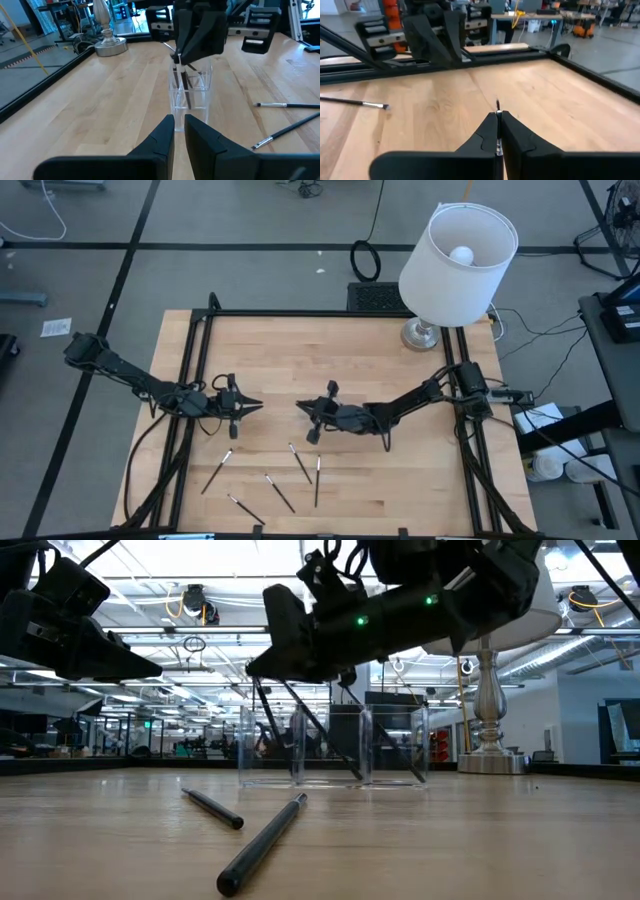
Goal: Pick & Place Makeup Supplies
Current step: Put the makeup brush into the transparent organizer
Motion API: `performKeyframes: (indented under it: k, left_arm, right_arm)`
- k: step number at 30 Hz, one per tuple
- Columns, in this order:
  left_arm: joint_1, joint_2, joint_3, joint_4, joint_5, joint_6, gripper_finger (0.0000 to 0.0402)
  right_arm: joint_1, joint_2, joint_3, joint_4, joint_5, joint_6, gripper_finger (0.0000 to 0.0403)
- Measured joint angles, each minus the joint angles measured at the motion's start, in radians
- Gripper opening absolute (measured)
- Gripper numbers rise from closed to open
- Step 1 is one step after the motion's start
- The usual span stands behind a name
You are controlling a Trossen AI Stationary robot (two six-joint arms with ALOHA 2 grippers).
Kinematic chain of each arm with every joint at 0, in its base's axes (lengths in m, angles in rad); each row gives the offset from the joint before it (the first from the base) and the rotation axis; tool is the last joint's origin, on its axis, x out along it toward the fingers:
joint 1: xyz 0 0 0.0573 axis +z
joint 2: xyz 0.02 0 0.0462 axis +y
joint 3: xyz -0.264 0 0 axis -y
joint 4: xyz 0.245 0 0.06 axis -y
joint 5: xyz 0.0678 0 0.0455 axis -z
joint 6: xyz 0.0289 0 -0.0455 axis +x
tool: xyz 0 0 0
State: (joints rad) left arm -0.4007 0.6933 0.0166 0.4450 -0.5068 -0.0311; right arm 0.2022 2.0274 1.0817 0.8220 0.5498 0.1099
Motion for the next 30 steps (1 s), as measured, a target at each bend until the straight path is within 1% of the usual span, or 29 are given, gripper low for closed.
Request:
performKeyframes:
  k: [4, 7, 12, 17, 21, 25, 27, 28, 30]
  left_arm:
    - [0.0, 0.0, 0.0, 0.0, 0.0, 0.0, 0.0051]
    - [0.0, 0.0, 0.0, 0.0, 0.0, 0.0, 0.0051]
    - [0.0, 0.0, 0.0, 0.0, 0.0, 0.0, 0.0051]
    - [0.0, 0.0, 0.0, -0.001, 0.0, 0.0, 0.0051]
    - [0.0, 0.0, 0.0, 0.0, 0.0, 0.0, 0.0051]
    - [0.0, 0.0, 0.0, 0.0, 0.0, 0.0, 0.0051]
    - [0.0, 0.0, 0.0, 0.0, 0.0, 0.0, 0.0051]
    - [0.0, 0.0, 0.0, 0.0, 0.0, 0.0, 0.0051]
    - [0.0, 0.0, 0.0, -0.002, 0.0, 0.0, 0.0051]
  right_arm:
    - [-0.005, 0.0, 0.0, -0.014, -0.001, 0.013, 0.0001]
    - [-0.006, 0.0, 0.0, -0.012, -0.001, 0.013, 0.001]
    - [-0.006, 0.0, 0.0, 0.02, -0.001, 0.009, 0.0032]
    - [-0.006, -0.007, 0.0, 0.056, -0.004, -0.046, 0.0056]
    - [-0.006, -0.011, 0.0, 0.119, -0.006, -0.06, 0.0077]
    - [-0.004, -0.039, 0.017, 0.161, -0.09, -0.101, 0.0093]
    - [0.003, -0.074, 0.034, 0.125, -0.159, -0.104, 0.01]
    - [0.012, -0.093, 0.056, 0.066, -0.19, -0.111, 0.0103]
    - [0.04, -0.123, 0.135, -0.117, -0.206, -0.121, 0.0106]
